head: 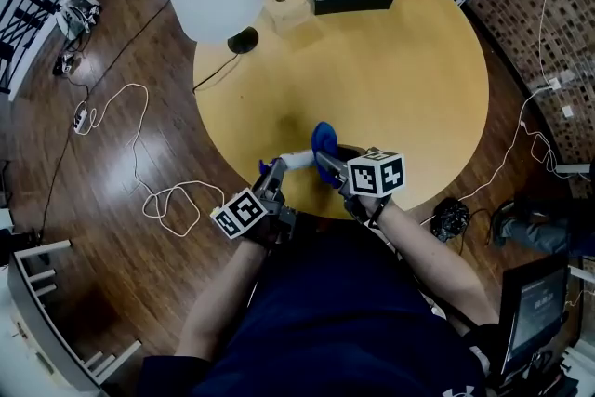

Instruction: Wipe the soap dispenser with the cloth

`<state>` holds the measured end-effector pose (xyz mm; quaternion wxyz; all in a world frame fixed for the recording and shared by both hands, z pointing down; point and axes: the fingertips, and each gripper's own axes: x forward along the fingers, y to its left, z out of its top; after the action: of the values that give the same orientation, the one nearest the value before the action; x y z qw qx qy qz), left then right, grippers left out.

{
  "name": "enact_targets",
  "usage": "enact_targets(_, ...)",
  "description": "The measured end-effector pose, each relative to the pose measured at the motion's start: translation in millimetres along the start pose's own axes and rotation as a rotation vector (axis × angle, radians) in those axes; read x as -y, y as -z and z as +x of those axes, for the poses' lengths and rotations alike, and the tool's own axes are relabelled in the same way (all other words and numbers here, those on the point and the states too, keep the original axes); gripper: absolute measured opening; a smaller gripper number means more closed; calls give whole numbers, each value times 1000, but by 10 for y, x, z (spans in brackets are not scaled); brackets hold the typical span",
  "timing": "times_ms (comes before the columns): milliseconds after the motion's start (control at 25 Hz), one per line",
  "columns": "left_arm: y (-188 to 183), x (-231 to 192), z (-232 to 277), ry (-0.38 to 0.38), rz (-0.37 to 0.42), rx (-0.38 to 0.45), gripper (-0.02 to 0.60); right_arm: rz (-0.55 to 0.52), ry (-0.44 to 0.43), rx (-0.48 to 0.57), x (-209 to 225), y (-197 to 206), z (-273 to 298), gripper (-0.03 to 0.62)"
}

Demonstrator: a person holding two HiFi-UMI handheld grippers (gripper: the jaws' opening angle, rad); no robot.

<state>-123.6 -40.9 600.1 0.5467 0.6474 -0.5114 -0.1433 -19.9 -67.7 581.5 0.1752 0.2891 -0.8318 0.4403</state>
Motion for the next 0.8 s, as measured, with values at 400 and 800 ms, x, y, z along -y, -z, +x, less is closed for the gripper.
enact_targets(400,66,89,58,7,69,-34,135,-6,-92,-182,-338,87,302,97)
enact_targets(800,79,248,70,27,316,-87,135,227,60,-214,650,375,-24,97)
